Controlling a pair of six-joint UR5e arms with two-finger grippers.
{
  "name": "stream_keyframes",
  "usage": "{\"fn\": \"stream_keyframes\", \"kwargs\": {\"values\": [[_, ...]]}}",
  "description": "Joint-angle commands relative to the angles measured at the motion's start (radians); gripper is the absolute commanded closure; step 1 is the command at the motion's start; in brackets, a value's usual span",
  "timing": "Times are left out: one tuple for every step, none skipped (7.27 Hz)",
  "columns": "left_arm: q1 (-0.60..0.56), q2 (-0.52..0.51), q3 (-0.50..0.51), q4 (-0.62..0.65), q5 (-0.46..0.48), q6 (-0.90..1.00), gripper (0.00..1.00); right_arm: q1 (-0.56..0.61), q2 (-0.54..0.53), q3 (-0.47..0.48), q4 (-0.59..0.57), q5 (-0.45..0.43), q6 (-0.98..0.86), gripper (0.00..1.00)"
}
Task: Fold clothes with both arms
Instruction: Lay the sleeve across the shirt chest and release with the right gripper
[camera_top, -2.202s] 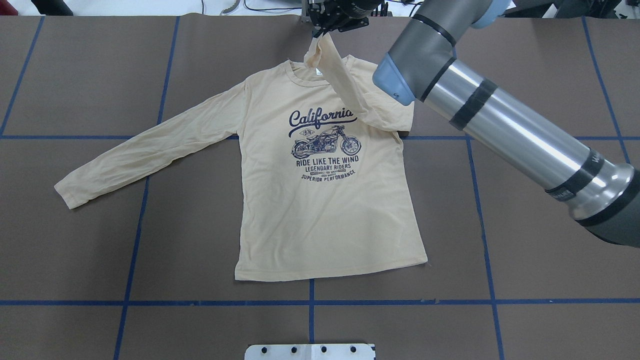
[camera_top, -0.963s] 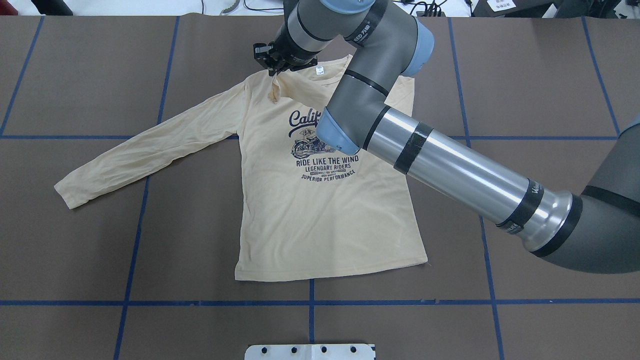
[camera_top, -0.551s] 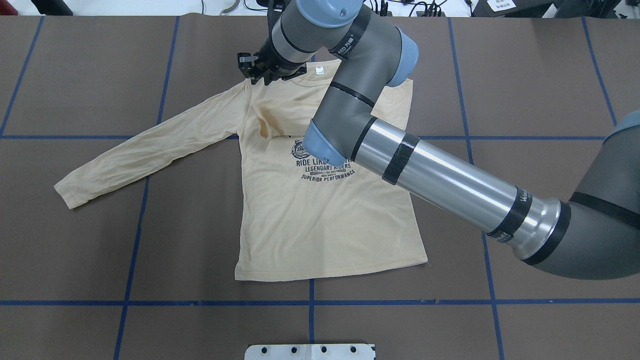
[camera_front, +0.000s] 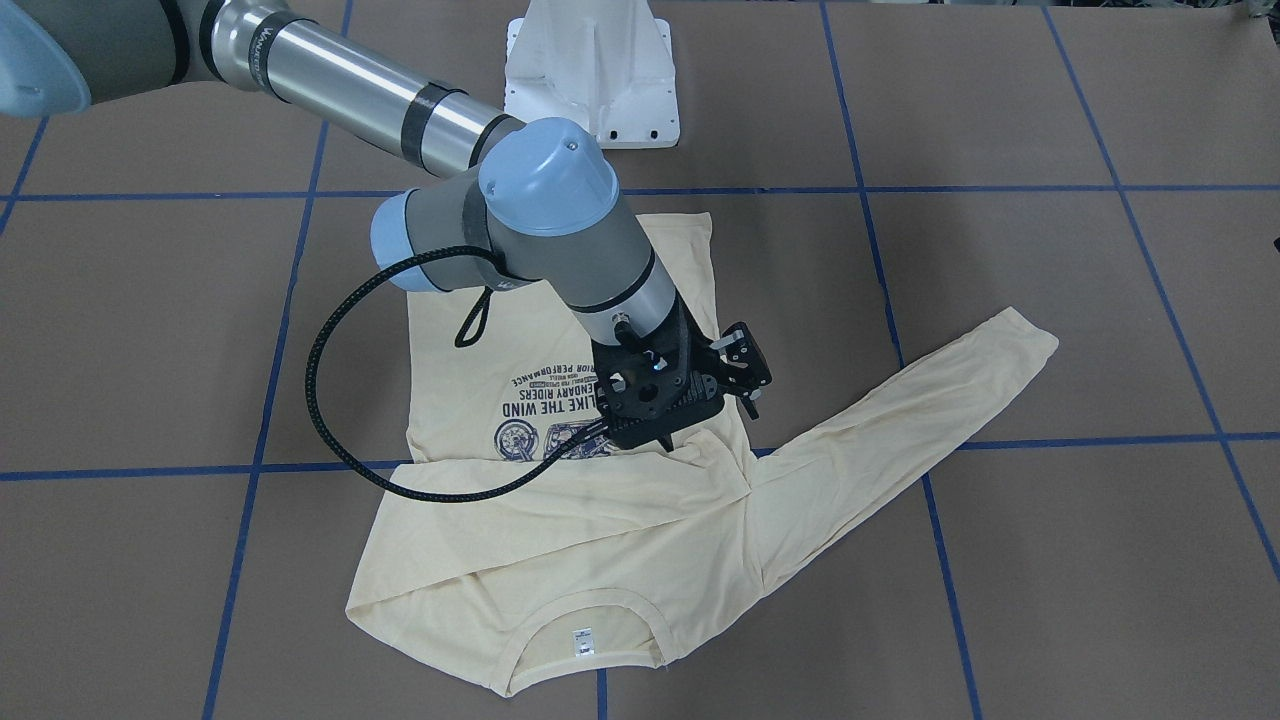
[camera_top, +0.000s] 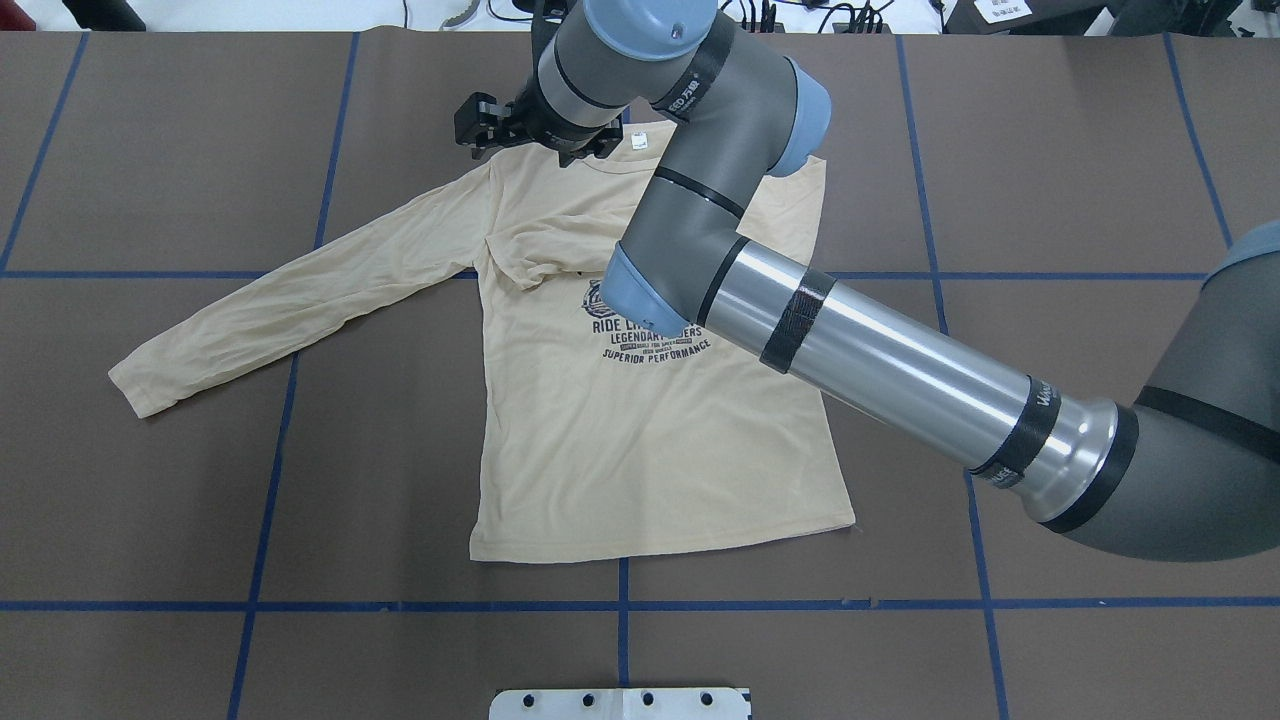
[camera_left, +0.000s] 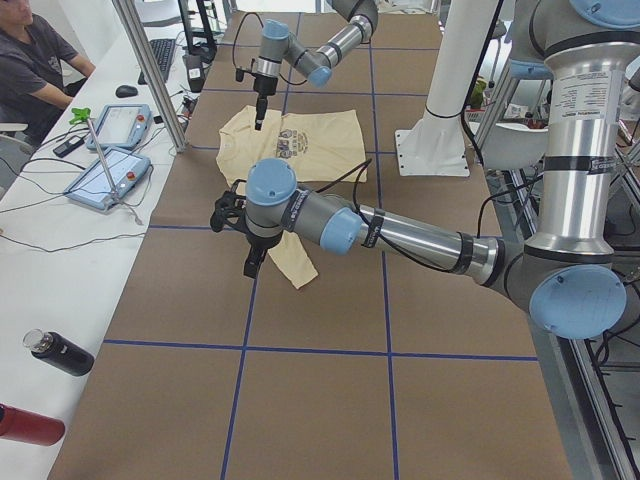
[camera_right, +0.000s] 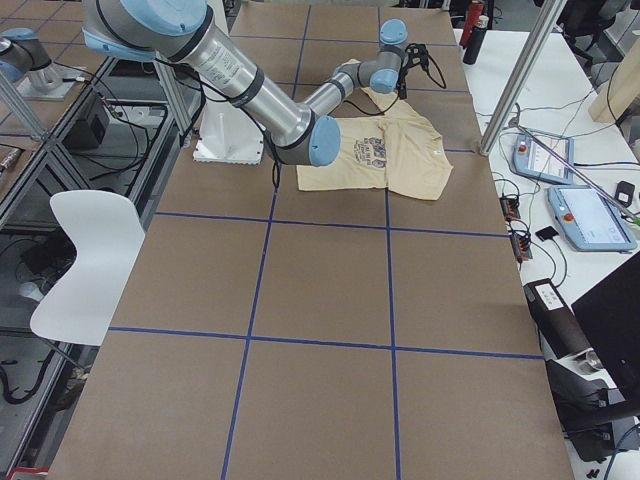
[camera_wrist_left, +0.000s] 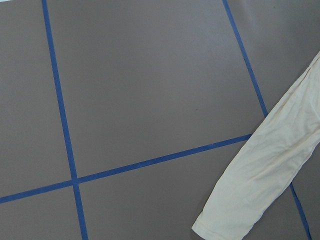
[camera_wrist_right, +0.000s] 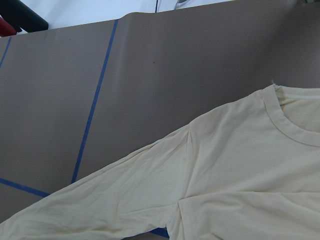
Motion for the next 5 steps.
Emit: {"fn": "stream_keyframes", "kwargs": {"values": [[0.012, -0.019, -0.011, -0.108, 0.013, -0.191, 0.0, 0.01, -0.052, 0.059, -0.027, 0.007, 0.023, 0.0], [0.064, -0.019, -0.013, -0.168, 0.037, -0.304, 0.0, 0.023, -0.119, 0.152, -0.104, 0.012, 0.007, 0.0], [0.156, -0.011, -0.029, -0.226, 0.144, -0.427, 0.0, 0.046, -0.165, 0.242, -0.224, 0.027, -0.001, 0.0], [0.249, -0.007, -0.057, -0.265, 0.256, -0.571, 0.0, 0.062, -0.183, 0.327, -0.388, 0.044, -0.059, 0.0], [0.326, 0.012, -0.081, -0.266, 0.325, -0.651, 0.0, 0.079, -0.21, 0.44, -0.596, 0.051, -0.167, 0.0]]}}
